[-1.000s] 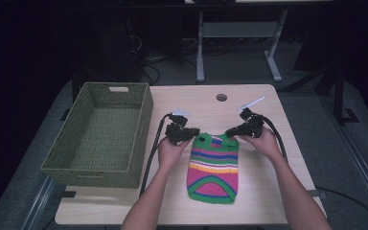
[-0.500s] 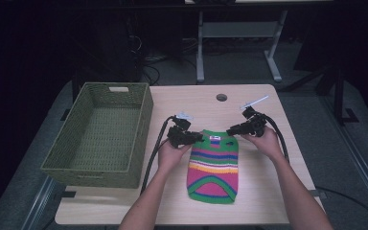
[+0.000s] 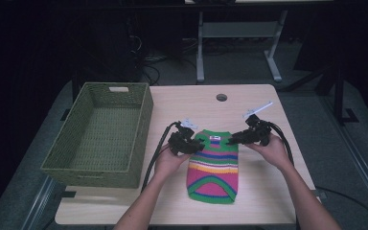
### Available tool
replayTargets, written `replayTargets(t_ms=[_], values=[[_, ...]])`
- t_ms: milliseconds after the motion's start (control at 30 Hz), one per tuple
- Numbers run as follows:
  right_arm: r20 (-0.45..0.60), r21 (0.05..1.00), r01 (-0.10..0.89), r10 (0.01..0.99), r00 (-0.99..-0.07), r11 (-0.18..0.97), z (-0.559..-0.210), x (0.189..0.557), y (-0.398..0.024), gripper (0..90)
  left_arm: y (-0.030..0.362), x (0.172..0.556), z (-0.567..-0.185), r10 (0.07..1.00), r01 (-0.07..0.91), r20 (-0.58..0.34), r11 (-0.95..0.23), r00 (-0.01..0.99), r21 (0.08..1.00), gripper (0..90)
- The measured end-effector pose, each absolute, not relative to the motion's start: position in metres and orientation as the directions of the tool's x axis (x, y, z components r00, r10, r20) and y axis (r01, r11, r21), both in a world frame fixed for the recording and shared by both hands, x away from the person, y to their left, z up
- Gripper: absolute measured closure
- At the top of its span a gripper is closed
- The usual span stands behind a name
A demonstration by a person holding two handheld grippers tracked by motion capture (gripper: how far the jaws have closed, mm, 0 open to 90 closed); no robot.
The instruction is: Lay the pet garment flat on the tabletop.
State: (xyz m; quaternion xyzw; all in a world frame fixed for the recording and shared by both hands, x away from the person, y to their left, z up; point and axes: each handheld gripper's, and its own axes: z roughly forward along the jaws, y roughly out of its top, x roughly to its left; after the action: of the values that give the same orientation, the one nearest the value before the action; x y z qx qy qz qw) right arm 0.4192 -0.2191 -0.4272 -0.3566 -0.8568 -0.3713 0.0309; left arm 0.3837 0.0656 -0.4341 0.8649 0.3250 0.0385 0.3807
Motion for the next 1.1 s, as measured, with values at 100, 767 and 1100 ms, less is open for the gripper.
replayTargets(t_ms=[100,767,1100], values=[[0.299,0.611,0.613,0.571,-0.764,0.501,-0.428,0.405,-0.218,63.4,0.065,0.378,-0.435,0.584,0.534,-0.187,-0.507,0.79,0.676,63.4],[0.254,0.609,0.537,0.498,-0.829,0.583,-0.438,0.334,-0.209,76.6,0.075,0.332,-0.441,0.49,0.469,-0.154,-0.624,0.858,0.625,82.3],[0.226,0.569,0.52,0.486,-0.844,0.637,-0.449,0.329,-0.197,79.5,0.076,0.329,-0.452,0.503,0.487,-0.149,-0.654,0.852,0.579,83.7]])
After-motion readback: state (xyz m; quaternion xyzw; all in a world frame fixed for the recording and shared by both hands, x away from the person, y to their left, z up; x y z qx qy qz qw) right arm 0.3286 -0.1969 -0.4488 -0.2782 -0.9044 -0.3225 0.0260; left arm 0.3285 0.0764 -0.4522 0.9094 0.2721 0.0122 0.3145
